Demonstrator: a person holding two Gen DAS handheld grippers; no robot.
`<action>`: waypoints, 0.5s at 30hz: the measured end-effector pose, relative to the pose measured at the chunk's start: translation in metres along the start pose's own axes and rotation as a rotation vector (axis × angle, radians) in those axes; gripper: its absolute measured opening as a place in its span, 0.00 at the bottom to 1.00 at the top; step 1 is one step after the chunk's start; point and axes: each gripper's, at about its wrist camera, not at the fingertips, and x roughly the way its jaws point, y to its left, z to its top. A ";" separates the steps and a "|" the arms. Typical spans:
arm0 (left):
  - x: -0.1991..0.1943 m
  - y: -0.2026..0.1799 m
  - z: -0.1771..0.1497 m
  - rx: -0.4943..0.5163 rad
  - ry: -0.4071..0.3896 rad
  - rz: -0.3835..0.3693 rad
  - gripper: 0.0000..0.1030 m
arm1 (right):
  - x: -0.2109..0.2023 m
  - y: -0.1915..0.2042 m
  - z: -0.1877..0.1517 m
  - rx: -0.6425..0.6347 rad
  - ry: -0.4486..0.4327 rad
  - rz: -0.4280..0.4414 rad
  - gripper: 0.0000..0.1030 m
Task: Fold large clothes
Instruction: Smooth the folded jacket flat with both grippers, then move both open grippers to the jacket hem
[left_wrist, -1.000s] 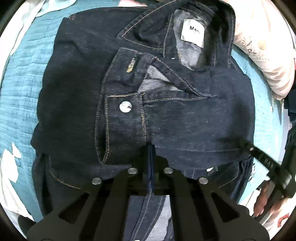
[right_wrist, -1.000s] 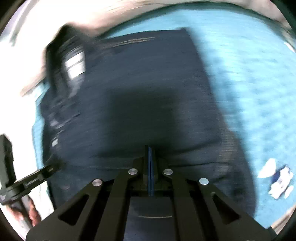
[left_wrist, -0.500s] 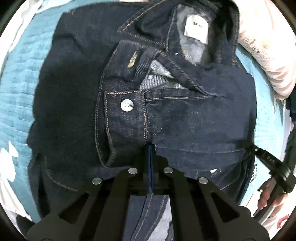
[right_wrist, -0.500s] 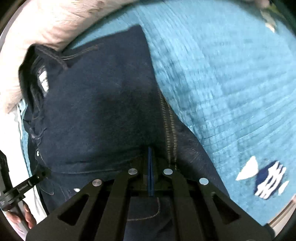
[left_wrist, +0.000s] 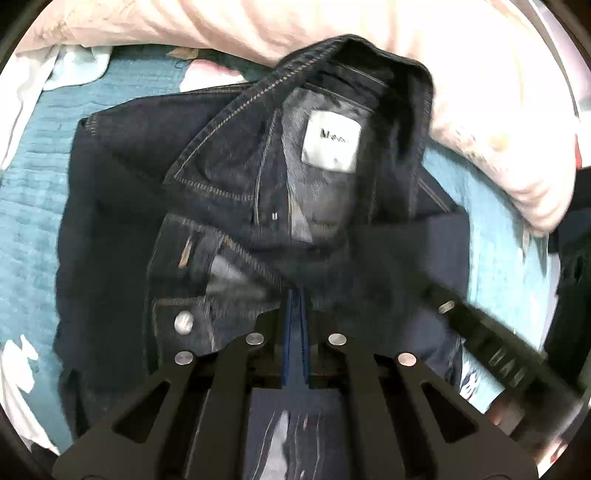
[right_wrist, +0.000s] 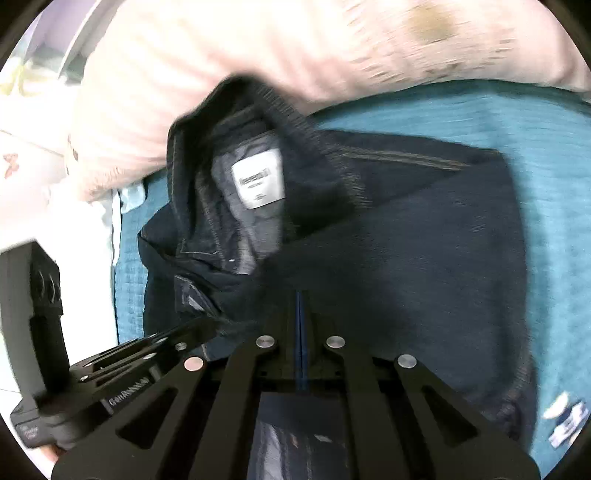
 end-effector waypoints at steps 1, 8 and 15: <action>0.006 0.003 0.004 -0.009 -0.001 0.012 0.05 | 0.012 0.005 0.004 -0.002 0.016 0.022 0.01; 0.024 0.026 0.015 -0.035 -0.009 0.020 0.03 | 0.054 -0.010 0.012 0.053 0.071 0.056 0.00; 0.014 0.029 0.010 0.008 -0.015 0.084 0.03 | 0.010 -0.060 0.029 0.111 -0.021 -0.174 0.00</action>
